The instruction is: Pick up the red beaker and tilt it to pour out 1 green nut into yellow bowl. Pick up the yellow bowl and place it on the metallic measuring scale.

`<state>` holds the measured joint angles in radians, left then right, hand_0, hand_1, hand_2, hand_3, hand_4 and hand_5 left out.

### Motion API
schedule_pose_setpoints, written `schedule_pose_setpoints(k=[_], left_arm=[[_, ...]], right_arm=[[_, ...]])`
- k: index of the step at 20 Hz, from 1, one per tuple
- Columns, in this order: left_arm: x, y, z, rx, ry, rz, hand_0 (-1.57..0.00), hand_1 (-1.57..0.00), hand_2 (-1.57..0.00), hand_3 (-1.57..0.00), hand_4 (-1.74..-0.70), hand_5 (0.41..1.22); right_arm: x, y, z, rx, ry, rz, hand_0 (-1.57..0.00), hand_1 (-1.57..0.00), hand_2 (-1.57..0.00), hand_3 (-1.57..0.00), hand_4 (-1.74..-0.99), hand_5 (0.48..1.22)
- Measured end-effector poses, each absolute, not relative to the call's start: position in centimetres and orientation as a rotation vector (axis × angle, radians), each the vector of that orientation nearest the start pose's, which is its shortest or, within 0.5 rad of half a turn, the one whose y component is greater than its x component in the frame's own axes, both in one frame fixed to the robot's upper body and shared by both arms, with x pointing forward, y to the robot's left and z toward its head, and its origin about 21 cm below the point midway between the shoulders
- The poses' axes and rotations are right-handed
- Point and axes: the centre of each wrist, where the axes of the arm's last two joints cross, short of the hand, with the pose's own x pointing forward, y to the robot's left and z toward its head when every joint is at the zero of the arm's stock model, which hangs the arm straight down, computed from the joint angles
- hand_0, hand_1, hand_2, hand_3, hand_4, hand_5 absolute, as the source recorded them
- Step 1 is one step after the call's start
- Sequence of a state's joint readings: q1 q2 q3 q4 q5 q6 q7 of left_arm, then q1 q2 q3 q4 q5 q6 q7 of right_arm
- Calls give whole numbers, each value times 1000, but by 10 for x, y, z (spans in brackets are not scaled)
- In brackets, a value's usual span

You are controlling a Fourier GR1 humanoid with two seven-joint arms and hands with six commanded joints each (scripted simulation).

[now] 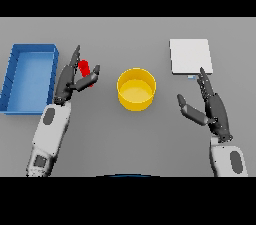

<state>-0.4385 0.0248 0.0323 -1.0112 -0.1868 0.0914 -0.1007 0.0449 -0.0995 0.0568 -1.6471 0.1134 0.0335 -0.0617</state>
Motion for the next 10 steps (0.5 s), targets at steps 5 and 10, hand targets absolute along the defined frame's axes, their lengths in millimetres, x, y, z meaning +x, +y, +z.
schedule_pose_setpoints(k=[5, 10], left_arm=[[356, 179, -26, 110, -1564, -209, -153, -145, -179, -129, -1364, 747], [360, 173, -32, 91, -1575, -124, -1066, -1051, -1049, -980, -1483, 998]], right_arm=[[235, -238, 9, -104, -1647, 220, 1, 1, 1, 1, -1298, 646], [237, -238, 12, -111, -1639, 217, 1, 1, 1, 1, -1291, 647]])
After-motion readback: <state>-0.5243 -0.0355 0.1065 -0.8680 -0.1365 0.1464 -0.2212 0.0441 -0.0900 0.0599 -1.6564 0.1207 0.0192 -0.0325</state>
